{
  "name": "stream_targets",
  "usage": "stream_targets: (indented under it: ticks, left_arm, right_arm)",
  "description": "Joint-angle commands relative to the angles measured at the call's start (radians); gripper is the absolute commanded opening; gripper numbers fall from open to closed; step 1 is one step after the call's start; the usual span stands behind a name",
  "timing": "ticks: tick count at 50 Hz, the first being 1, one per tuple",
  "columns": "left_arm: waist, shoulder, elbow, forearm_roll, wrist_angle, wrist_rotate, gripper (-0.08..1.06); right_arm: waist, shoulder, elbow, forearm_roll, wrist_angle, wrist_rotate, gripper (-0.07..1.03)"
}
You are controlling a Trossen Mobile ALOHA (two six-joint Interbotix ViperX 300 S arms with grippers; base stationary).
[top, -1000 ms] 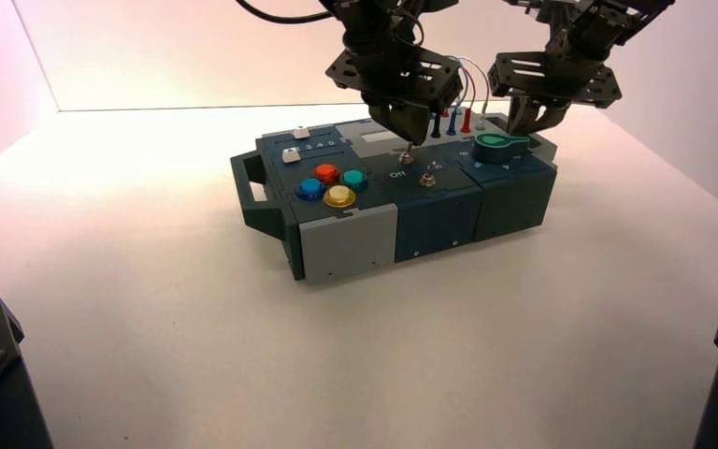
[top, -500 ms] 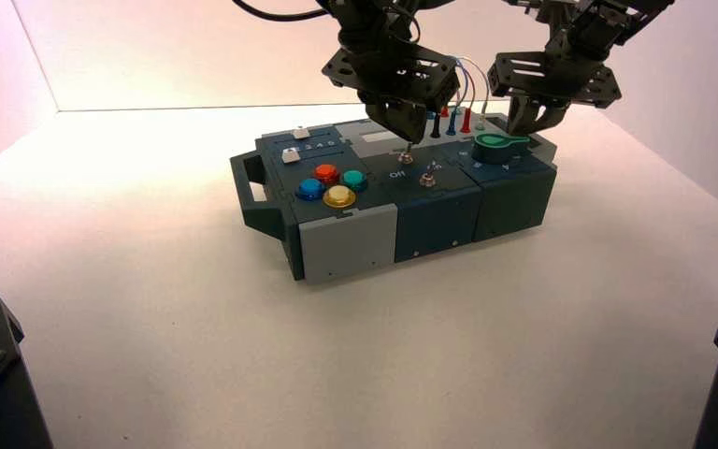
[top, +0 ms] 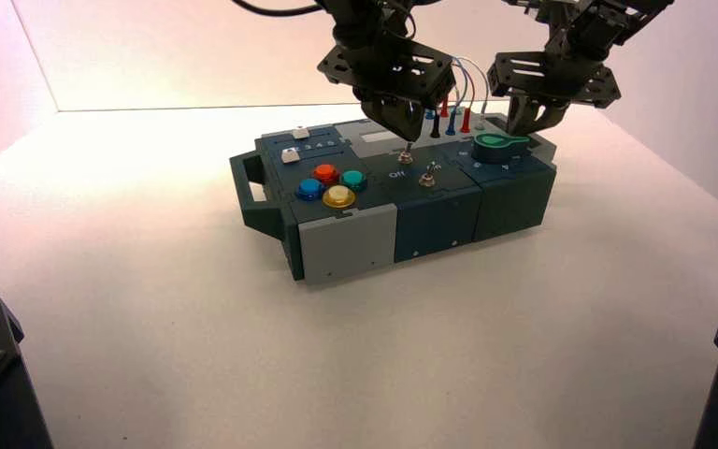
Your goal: Flip the top switch off with the left gripper.
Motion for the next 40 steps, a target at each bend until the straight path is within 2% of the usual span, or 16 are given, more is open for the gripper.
stream_targets:
  ticks: [1, 11, 20, 40]
  left_arm:
    - [0.003, -0.025, -0.014, 0.002, 0.052, 0.025, -0.03]
    - [0.003, -0.026, -0.023, -0.002, 0.067, 0.026, -0.03]
    - [0.003, -0.026, -0.041, 0.002, 0.115, 0.048, -0.03]
    - [0.003, -0.020, -0.032, -0.003, 0.115, 0.048, -0.03]
  right_arm:
    - [-0.009, 0.002, 0.000, 0.000, 0.005, 0.002, -0.02]
    - [-0.009, 0.003, 0.000, -0.002, 0.006, 0.002, -0.02]
    - [-0.009, 0.003, 0.000, 0.000, 0.006, 0.002, -0.02]
    - [-0.011, 0.003, 0.002, 0.000, 0.008, 0.003, -0.02]
